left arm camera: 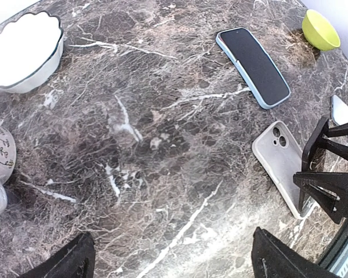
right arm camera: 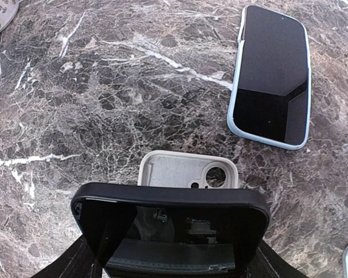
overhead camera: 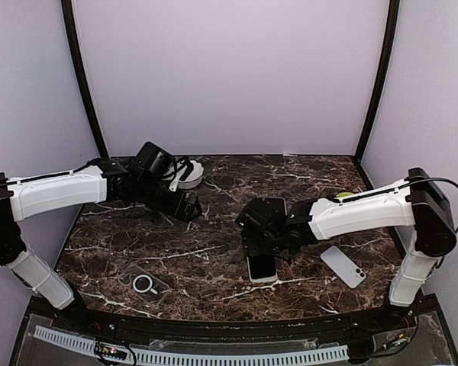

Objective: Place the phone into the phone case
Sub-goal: Pass from the left arm to the right, then install the phone into the phone case.

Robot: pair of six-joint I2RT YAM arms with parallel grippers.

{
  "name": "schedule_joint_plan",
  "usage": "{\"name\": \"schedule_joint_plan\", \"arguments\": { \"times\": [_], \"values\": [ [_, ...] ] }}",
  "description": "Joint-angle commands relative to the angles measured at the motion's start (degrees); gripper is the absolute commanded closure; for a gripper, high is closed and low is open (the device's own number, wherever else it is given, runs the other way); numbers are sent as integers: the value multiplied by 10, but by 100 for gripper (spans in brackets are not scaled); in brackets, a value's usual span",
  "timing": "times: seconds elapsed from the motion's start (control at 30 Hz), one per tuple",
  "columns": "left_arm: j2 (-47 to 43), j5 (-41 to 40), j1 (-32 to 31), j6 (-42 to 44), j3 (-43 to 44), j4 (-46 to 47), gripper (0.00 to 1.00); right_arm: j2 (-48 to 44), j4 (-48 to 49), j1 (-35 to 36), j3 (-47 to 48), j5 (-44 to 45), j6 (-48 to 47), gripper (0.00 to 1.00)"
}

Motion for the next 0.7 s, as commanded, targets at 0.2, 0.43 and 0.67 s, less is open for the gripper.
{"name": "schedule_joint_plan", "arguments": {
  "times": [0.2,0.43,0.67],
  "values": [
    [-32,11,11,16,-18,-10,4,27,-13,9,26,-4,44,100],
    [-31,19,13,16,-18,-11,4,37,-24,24,7,-8,83,100],
    [-34,18,15,15,-18,-12,4,58,-46,28,11,31,86,100]
  ]
}}
